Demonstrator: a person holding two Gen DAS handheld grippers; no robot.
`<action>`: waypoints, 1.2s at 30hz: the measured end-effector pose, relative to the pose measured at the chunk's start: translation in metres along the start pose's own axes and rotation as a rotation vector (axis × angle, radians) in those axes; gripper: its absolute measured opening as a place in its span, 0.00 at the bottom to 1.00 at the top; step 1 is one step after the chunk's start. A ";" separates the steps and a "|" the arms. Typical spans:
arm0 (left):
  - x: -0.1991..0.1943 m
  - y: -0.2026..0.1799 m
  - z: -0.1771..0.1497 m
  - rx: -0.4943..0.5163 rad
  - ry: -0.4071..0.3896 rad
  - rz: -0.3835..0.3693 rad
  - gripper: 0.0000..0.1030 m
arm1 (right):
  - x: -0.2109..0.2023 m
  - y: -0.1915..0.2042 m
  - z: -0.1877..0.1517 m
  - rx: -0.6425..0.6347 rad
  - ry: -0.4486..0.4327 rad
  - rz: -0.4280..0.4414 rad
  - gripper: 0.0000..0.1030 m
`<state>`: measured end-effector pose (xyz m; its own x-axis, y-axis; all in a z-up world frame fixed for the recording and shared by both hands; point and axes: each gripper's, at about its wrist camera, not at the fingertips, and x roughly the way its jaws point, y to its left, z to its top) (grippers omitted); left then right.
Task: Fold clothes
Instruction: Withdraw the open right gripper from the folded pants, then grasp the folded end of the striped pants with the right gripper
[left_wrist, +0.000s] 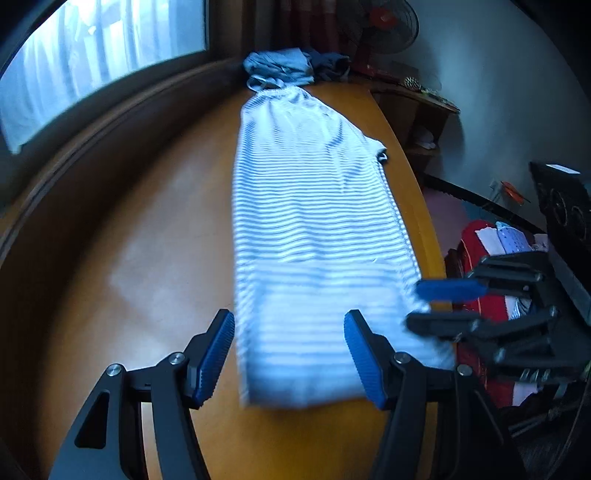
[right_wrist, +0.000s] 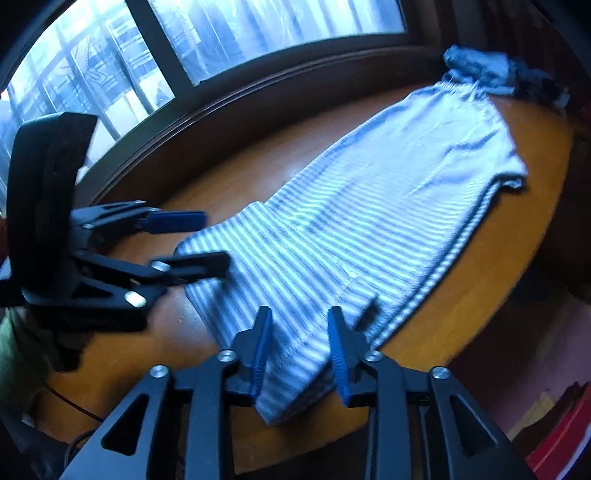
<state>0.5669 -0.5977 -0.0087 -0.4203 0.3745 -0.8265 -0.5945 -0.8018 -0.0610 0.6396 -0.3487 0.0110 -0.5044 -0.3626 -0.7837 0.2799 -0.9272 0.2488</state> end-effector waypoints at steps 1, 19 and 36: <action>-0.005 0.003 -0.004 -0.005 -0.001 0.008 0.58 | -0.005 0.003 -0.004 0.002 -0.001 -0.016 0.39; -0.009 -0.002 -0.060 0.223 0.018 0.054 0.62 | -0.007 0.048 -0.043 -0.061 0.055 -0.140 0.42; 0.030 -0.002 -0.034 0.232 0.021 -0.047 0.60 | 0.025 0.041 -0.033 -0.080 0.035 -0.172 0.42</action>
<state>0.5789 -0.6011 -0.0526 -0.3756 0.3966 -0.8376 -0.7553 -0.6547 0.0286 0.6654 -0.3925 -0.0174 -0.5218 -0.1942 -0.8306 0.2570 -0.9643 0.0640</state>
